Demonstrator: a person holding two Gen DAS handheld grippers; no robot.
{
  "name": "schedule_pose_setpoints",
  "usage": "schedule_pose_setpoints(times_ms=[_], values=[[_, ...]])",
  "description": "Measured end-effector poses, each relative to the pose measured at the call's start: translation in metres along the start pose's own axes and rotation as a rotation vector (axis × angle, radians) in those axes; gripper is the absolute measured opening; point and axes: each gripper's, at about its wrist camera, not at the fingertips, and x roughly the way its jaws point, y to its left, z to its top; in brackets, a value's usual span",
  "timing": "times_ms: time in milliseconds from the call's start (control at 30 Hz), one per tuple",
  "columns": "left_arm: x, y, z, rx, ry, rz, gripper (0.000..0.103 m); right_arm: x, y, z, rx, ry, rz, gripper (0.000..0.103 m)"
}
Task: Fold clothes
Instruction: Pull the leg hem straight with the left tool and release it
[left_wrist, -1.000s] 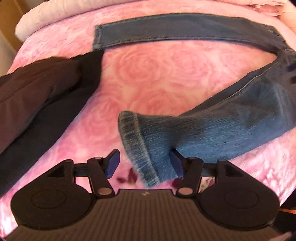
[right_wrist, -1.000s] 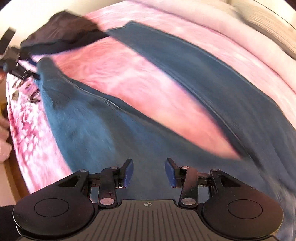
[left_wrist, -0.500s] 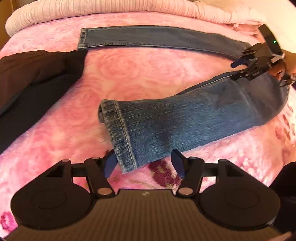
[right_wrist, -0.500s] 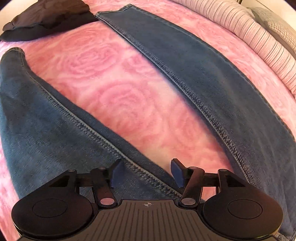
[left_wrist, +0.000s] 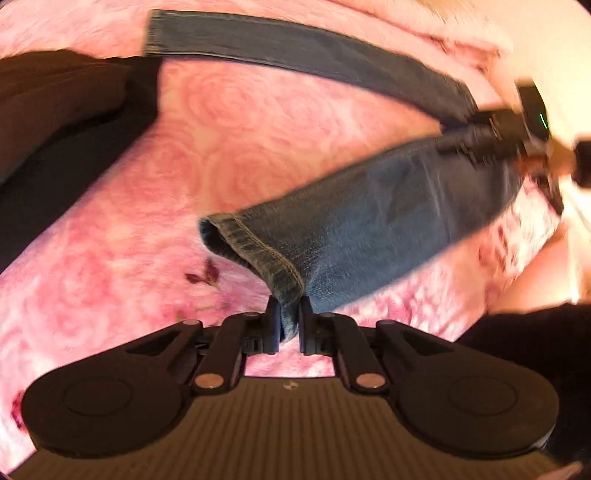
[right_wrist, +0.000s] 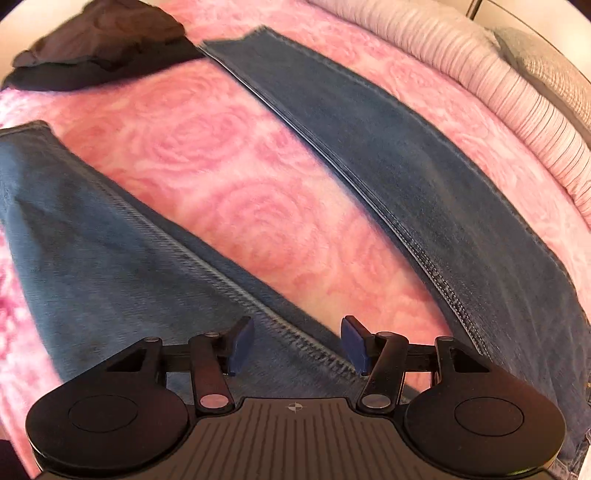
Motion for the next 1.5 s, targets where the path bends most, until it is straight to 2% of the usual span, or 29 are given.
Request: schedule_pose_setpoints(times_ms=[100,167,233,267,367,467,567,667,767,833,933,1033,1167,1200,1233,1300,1367,1500], values=[[0.017,0.016,0.007,-0.061,0.093,-0.025,0.007,-0.014,0.013,-0.012,-0.023,-0.008,0.017,0.056],[0.037,0.017,0.008,-0.053,0.178,0.013,0.008,-0.019,0.023,-0.023,-0.05,0.001,0.02,0.056],[0.047,0.011,0.006,-0.015,0.215,0.077,0.012,-0.021,0.031,-0.035,-0.067,0.024,0.03,0.056],[0.045,0.009,0.005,-0.014,0.2,0.091,0.015,-0.021,0.035,-0.041,-0.073,0.039,0.033,0.056],[0.033,0.004,0.003,-0.001,0.174,0.143,0.018,-0.018,0.038,-0.054,-0.039,0.064,0.035,0.056],[0.012,-0.01,0.007,0.068,0.124,0.219,0.018,-0.015,0.035,-0.059,0.039,0.065,0.031,0.056],[0.011,-0.031,0.022,0.114,0.038,0.217,0.024,-0.007,0.032,-0.053,0.12,0.041,0.028,0.056],[0.045,-0.044,0.037,0.133,0.046,0.168,0.027,0.011,0.029,-0.043,0.208,0.041,0.055,0.056],[0.083,-0.046,0.036,0.177,0.134,0.21,0.027,0.023,0.023,-0.039,0.256,0.065,0.077,0.059],[0.084,-0.046,0.033,0.179,0.142,0.229,0.028,0.016,0.018,-0.04,0.257,0.076,0.069,0.059],[0.082,-0.047,0.03,0.167,0.148,0.268,0.028,-0.012,0.001,-0.056,0.297,0.096,0.003,0.059],[0.058,-0.062,0.034,0.133,0.112,0.302,0.03,-0.053,-0.02,-0.079,0.413,0.141,-0.107,0.059],[0.024,-0.103,0.046,0.078,0.029,0.345,0.052,-0.118,-0.051,-0.107,0.554,0.181,-0.224,0.062],[0.017,-0.115,0.049,0.065,0.007,0.353,0.055,-0.136,-0.058,-0.112,0.598,0.177,-0.246,0.065],[0.008,-0.127,0.051,0.047,-0.016,0.359,0.065,-0.155,-0.065,-0.118,0.645,0.168,-0.266,0.067],[-0.006,-0.152,0.054,0.003,-0.068,0.36,0.072,-0.191,-0.077,-0.128,0.723,0.146,-0.294,0.075],[-0.017,-0.18,0.056,-0.056,-0.118,0.365,0.085,-0.226,-0.083,-0.139,0.782,0.121,-0.313,0.08],[-0.037,-0.242,0.055,-0.1,-0.188,0.394,0.093,-0.279,-0.09,-0.155,0.841,0.077,-0.305,0.084]])
